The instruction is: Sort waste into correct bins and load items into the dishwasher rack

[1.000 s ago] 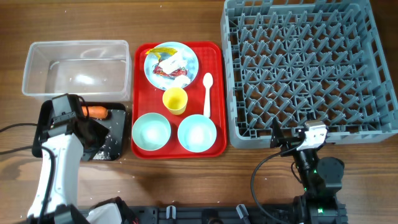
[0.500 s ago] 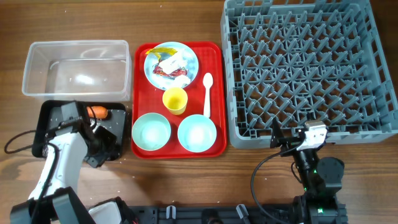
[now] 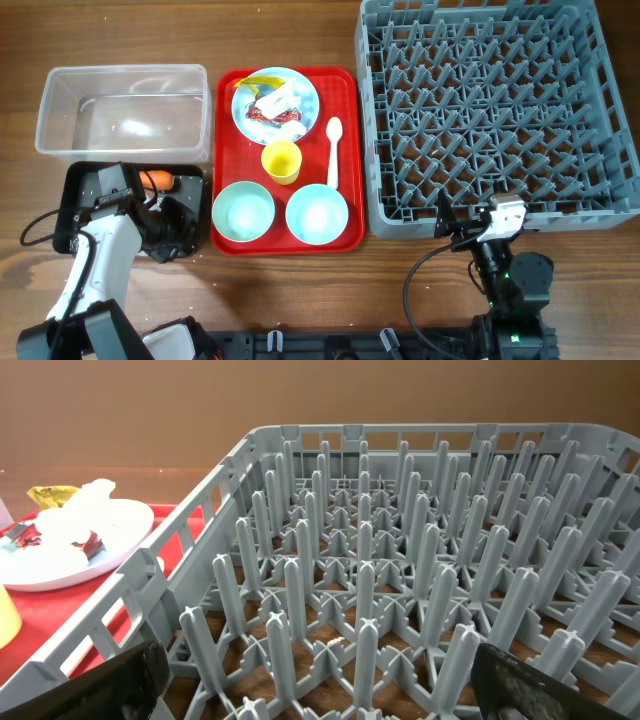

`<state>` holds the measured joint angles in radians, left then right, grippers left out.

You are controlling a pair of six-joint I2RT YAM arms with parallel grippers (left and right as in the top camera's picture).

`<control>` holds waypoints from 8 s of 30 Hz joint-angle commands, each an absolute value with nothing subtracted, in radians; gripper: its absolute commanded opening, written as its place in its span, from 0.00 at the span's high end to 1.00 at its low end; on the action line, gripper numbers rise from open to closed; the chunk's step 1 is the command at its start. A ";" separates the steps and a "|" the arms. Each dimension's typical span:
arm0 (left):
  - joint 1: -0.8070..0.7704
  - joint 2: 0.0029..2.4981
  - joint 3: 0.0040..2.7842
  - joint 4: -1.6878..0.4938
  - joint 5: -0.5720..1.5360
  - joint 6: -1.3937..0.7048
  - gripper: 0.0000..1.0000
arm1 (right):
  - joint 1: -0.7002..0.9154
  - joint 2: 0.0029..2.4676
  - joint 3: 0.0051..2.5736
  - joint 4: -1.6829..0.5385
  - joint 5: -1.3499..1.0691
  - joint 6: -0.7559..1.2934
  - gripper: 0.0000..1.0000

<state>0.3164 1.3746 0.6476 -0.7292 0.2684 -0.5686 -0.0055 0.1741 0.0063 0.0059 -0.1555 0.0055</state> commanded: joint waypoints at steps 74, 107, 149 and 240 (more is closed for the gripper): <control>-0.253 2.067 1.668 -0.466 -0.101 -0.379 0.52 | -0.009 0.171 0.005 0.010 -0.149 0.001 0.00; -0.255 2.157 1.666 -0.541 -0.238 -1.085 0.77 | -0.009 0.171 0.005 0.010 -0.149 0.001 0.00; -0.236 1.778 1.656 -0.583 -0.351 -0.969 0.96 | -0.009 0.171 0.005 0.010 -0.149 0.001 0.01; -0.275 2.239 1.654 -0.557 -0.619 -0.715 0.96 | -0.009 0.171 0.005 0.010 -0.149 0.001 0.00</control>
